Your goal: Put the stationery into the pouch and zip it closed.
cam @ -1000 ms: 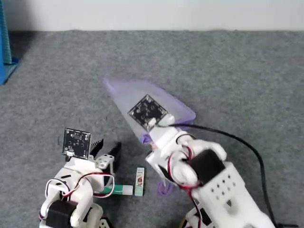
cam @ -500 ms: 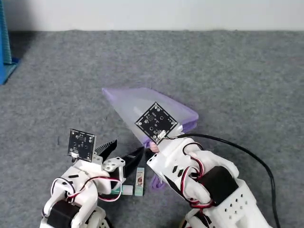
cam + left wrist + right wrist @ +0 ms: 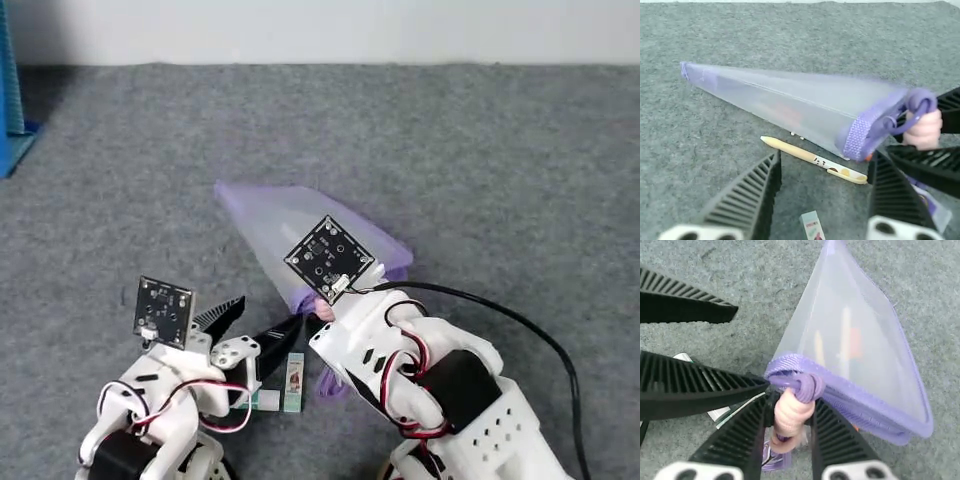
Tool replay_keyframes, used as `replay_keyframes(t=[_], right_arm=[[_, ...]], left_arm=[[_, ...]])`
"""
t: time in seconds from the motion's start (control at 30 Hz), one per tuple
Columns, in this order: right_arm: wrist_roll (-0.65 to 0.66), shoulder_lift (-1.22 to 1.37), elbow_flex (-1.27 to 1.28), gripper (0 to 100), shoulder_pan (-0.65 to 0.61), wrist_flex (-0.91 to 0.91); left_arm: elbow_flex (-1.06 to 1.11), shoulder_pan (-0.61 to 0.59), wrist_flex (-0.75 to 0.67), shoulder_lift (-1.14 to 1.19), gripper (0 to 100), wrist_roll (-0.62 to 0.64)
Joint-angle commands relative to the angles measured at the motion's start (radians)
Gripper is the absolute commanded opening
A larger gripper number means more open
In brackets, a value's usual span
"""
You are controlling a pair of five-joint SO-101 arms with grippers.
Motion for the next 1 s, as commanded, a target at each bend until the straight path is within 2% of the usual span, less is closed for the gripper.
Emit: replay_keyframes(t=[0.0, 0.17, 0.4, 0.67, 0.77, 0.97], right_arm=[[0.012, -0.016, -0.005, 0.9, -0.007, -0.013], [0.014, -0.022, -0.005, 0.8, -0.010, -0.012], [0.009, -0.024, -0.006, 0.8, -0.088, 0.002], [0.012, -0.025, -0.006, 0.8, -0.090, 0.038], [0.014, -0.025, -0.006, 0.8, -0.088, 0.070], [0.008, -0.024, -0.006, 0.8, -0.088, 0.082]], left_arm=[[-0.053, 0.008, 0.003, 0.005, 27, 0.009], [-0.045, 0.008, -0.017, 0.005, 27, 0.009], [0.051, 0.008, -0.103, 0.005, 27, 0.006], [0.113, -0.023, -0.141, 0.005, 27, 0.005], [0.111, -0.072, -0.143, 0.005, 23, 0.005], [0.111, -0.075, -0.143, 0.005, 12, 0.005]])
